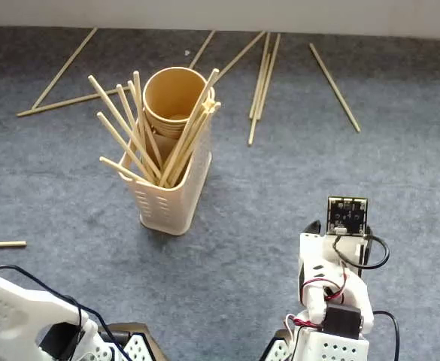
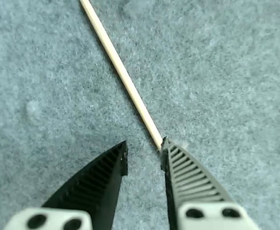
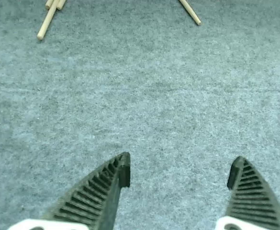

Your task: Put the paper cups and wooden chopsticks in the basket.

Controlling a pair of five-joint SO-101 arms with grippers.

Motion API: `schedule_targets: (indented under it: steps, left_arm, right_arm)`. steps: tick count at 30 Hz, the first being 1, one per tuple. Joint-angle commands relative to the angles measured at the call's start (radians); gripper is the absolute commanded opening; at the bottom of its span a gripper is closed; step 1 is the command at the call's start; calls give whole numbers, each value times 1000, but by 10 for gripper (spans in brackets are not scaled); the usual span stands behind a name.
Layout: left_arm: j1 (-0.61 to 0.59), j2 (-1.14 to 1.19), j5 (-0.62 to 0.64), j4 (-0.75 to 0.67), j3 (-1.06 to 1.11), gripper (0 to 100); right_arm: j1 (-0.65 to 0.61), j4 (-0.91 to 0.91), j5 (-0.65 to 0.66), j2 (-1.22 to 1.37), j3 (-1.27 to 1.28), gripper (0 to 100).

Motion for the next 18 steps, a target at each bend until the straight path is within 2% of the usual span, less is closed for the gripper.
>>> schedule_targets:
  steps: [1, 5, 13, 18]
  left_arm:
    - [35, -5, 29, 15, -42, 152]
    - [48, -5, 60, -35, 1, 152]
    - [51, -5, 57, -301, 236, 152]
    - [51, -5, 57, -359, 309, 146]
  right_arm:
    - [4, -24, 8, -7, 28, 314]
    - [4, -24, 8, -7, 28, 314]
    - [4, -24, 6, -7, 28, 314]
    - [4, -24, 6, -7, 28, 314]
